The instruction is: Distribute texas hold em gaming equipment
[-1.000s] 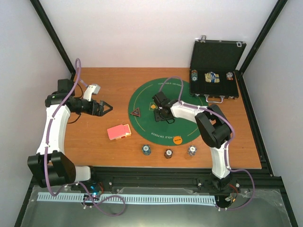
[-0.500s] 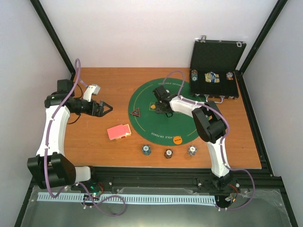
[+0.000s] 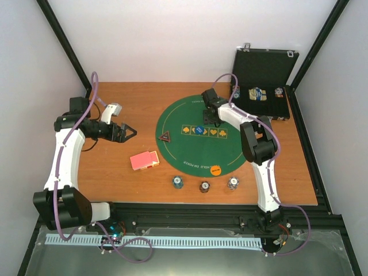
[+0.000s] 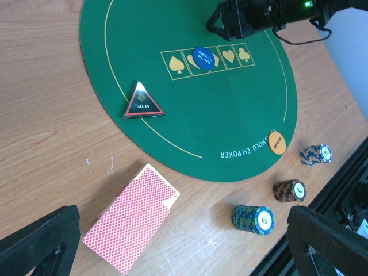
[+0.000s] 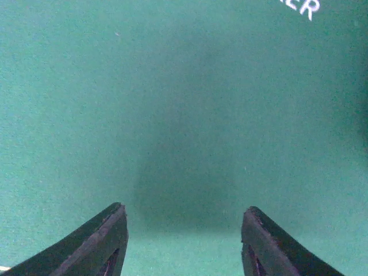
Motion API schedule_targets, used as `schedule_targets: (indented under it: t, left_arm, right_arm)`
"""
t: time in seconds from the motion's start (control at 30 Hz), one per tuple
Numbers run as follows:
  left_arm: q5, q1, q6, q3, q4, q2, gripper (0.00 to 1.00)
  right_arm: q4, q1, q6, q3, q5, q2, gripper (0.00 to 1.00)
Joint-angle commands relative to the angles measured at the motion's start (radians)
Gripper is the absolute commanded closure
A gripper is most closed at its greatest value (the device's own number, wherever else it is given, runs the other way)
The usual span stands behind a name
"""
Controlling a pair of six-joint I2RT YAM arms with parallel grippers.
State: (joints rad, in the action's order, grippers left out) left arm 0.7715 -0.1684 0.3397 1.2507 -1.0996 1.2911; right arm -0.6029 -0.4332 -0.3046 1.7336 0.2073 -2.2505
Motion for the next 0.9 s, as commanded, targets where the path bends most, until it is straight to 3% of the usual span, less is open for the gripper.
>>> schedule_targets:
  t: [0.0,0.33,0.63,0.87]
  left_arm:
    - [0.001,-0.005,0.035,0.006,-0.023,-0.023,0.00]
    - [0.009,-0.005,0.025,0.028,-0.024,-0.016,0.00]
    - [0.005,-0.005,0.032,0.026,-0.030,-0.013,0.00]
    - [0.033,-0.005,0.044,0.042,-0.052,-0.019,0.00]
  right_arm:
    - [-0.055,-0.010,0.068,0.059,-0.052,0.009,0.42]
    - [0.020,-0.116,0.001,-0.137,-0.081,0.166,0.37]
    - [0.066,-0.161,-0.061,-0.223,-0.085,0.130,0.41]
    - [0.039,-0.142,-0.050,-0.160,-0.046,0.069,0.47]
